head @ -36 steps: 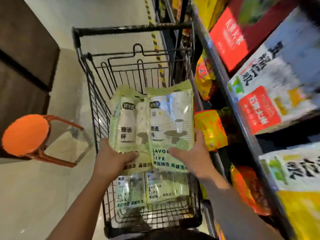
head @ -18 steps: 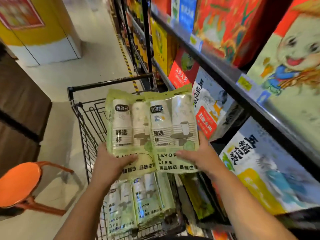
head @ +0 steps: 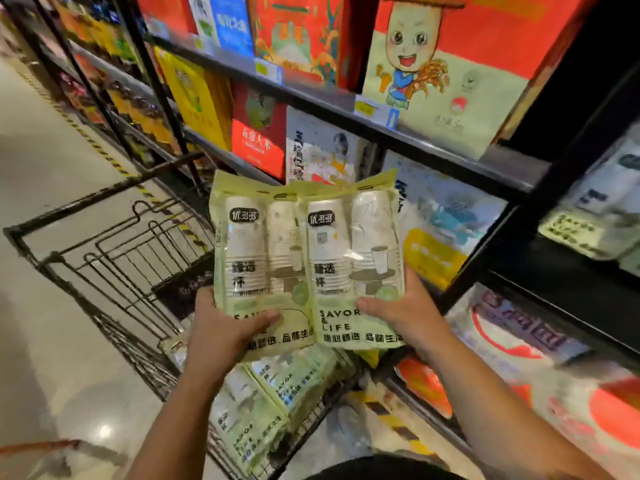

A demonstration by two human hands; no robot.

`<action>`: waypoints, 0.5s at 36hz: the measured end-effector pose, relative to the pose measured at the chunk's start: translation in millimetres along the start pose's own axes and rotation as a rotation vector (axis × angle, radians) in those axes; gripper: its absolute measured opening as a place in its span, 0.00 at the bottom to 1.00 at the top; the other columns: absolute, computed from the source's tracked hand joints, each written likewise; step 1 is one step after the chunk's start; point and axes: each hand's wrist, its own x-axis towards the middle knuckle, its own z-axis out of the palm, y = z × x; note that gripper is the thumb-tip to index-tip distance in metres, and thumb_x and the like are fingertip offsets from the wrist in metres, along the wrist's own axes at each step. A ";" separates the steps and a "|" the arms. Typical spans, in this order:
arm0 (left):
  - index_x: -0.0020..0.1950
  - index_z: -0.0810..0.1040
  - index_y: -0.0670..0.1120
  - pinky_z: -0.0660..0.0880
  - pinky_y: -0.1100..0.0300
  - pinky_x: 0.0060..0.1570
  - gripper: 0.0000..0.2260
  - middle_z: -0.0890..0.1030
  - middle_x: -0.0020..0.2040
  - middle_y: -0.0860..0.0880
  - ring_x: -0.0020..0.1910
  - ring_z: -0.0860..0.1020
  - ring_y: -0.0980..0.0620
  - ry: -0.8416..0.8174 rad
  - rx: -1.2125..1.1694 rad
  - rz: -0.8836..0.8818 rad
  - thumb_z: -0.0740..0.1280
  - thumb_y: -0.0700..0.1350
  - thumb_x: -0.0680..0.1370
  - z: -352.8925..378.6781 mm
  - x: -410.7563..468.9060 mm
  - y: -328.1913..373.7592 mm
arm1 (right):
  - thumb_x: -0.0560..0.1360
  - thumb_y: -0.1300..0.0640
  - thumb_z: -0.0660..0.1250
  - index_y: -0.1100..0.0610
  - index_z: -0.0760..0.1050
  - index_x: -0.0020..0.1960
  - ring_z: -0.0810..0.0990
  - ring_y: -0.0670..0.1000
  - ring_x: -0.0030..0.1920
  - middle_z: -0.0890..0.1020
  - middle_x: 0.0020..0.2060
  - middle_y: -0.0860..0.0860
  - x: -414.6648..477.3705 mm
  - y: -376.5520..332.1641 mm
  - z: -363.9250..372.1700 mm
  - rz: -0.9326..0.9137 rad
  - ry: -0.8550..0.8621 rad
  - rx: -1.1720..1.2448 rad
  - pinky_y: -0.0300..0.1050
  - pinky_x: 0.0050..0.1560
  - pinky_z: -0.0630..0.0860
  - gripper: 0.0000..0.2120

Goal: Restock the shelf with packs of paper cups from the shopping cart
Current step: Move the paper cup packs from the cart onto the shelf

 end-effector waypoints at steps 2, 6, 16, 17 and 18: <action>0.62 0.67 0.52 0.84 0.41 0.44 0.44 0.82 0.54 0.47 0.48 0.85 0.44 -0.073 0.011 -0.009 0.85 0.54 0.52 5.0 -9.8 -14.0 | 0.53 0.47 0.85 0.49 0.68 0.70 0.82 0.44 0.58 0.82 0.59 0.44 -32.8 14.0 -3.7 0.020 0.084 0.016 0.40 0.52 0.79 0.49; 0.67 0.66 0.55 0.83 0.42 0.38 0.51 0.80 0.60 0.45 0.48 0.85 0.40 -0.210 0.047 -0.038 0.87 0.57 0.50 22.5 -32.7 -34.9 | 0.58 0.55 0.84 0.49 0.72 0.64 0.85 0.51 0.55 0.85 0.55 0.50 -94.1 44.4 -17.8 0.077 0.202 0.045 0.46 0.51 0.82 0.38; 0.54 0.72 0.53 0.83 0.37 0.42 0.39 0.85 0.48 0.45 0.42 0.86 0.43 -0.470 0.128 0.086 0.84 0.55 0.47 88.5 -81.9 -31.3 | 0.67 0.62 0.81 0.45 0.69 0.66 0.84 0.43 0.54 0.85 0.53 0.41 -216.3 66.6 -64.1 0.119 0.505 0.099 0.39 0.51 0.80 0.34; 0.55 0.73 0.51 0.83 0.37 0.43 0.40 0.86 0.48 0.45 0.42 0.86 0.43 -0.488 0.123 0.099 0.85 0.53 0.48 95.9 -86.9 -28.3 | 0.67 0.61 0.81 0.44 0.69 0.66 0.84 0.44 0.55 0.85 0.54 0.41 -225.9 66.8 -70.0 0.115 0.531 0.104 0.40 0.52 0.80 0.35; 0.57 0.73 0.50 0.83 0.37 0.43 0.41 0.86 0.48 0.45 0.43 0.86 0.42 -0.513 0.122 0.114 0.86 0.51 0.48 103.2 -92.2 -25.4 | 0.67 0.61 0.81 0.45 0.69 0.68 0.84 0.45 0.56 0.85 0.55 0.42 -235.6 67.6 -76.6 0.111 0.553 0.105 0.44 0.54 0.81 0.36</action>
